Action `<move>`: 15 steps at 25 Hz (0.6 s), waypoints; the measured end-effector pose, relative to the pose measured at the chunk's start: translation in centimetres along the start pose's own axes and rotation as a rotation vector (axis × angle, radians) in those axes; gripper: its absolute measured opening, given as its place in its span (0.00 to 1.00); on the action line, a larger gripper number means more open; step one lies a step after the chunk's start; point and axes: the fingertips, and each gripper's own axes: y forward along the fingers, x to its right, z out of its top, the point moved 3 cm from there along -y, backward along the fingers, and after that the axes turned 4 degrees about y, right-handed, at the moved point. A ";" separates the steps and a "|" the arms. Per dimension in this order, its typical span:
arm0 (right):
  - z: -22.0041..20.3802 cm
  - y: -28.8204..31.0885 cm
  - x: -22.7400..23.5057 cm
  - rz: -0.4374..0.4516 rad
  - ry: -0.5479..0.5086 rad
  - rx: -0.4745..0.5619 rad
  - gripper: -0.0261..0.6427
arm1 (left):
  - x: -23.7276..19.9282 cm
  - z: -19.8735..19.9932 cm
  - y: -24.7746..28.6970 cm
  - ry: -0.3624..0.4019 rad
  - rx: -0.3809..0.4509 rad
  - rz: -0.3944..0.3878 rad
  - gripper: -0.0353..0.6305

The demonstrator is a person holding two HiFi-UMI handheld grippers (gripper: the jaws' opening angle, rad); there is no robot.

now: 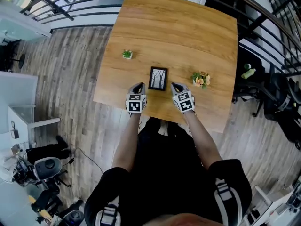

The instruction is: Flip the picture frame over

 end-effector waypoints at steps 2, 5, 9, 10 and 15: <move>0.1 -0.1 0.0 0.009 -0.009 0.004 0.04 | 0.0 0.1 -0.6 -0.006 0.009 0.018 0.10; 0.1 -0.4 -0.2 0.023 -0.019 0.000 0.04 | 0.0 0.1 -1.4 -0.016 0.016 0.037 0.10; 0.3 -0.9 -0.5 0.036 -0.038 -0.002 0.04 | 0.3 -0.3 -2.4 -0.033 0.018 0.055 0.10; 0.3 -1.0 -0.6 0.038 -0.041 -0.001 0.05 | 0.4 -0.4 -2.6 -0.035 0.017 0.057 0.10; 0.3 -1.6 -0.6 0.041 -0.055 0.005 0.05 | 0.7 -0.5 -3.5 -0.044 0.030 0.076 0.10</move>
